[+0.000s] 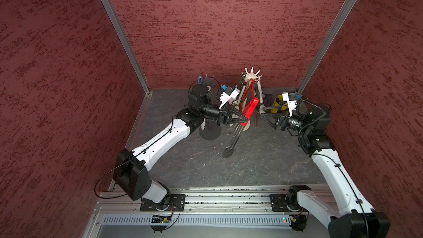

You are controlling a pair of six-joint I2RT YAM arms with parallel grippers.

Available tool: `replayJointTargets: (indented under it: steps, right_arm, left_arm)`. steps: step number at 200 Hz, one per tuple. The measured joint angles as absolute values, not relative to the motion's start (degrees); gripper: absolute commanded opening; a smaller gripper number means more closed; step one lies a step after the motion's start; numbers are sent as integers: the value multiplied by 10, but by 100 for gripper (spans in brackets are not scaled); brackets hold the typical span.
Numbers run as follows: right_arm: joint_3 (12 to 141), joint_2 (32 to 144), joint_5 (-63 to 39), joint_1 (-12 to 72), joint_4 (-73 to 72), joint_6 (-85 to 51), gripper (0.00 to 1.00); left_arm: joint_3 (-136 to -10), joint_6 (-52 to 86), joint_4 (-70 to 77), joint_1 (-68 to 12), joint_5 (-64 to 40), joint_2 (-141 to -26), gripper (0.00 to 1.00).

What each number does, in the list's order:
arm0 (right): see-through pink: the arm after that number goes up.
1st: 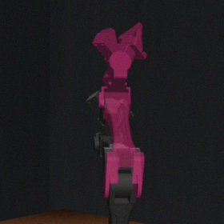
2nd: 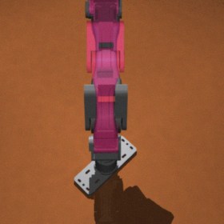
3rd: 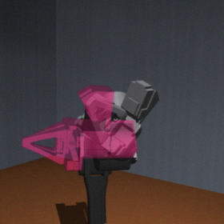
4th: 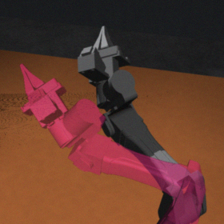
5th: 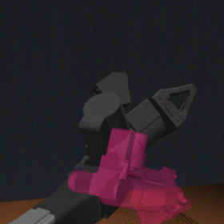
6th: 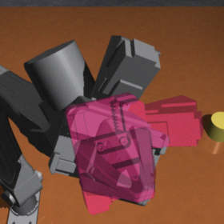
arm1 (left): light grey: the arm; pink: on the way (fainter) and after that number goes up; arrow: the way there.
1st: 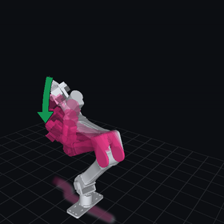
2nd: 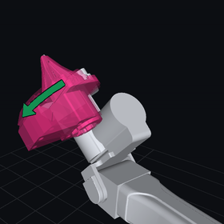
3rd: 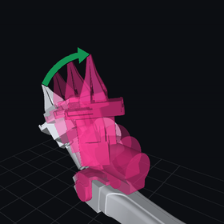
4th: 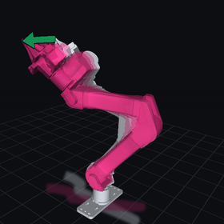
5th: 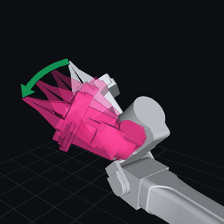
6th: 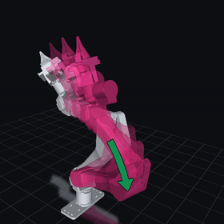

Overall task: Hang food tongs on kitchen utensil racks
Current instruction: Pick up the food tongs from the center of the board.

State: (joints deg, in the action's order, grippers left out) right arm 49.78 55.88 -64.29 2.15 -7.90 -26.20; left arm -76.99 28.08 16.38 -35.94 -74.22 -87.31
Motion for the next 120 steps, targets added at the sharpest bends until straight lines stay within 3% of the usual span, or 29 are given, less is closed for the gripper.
replayJointTargets:
  steps: [62, 120]
  right_arm:
    - [489, 566, -632, 73, -126, -267, 82]
    - [489, 570, -615, 98, -147, -281, 78]
  left_arm:
    - [-801, 397, 306, -399, -768, -908, 0]
    - [-804, 411, 326, -404, -768, -912, 0]
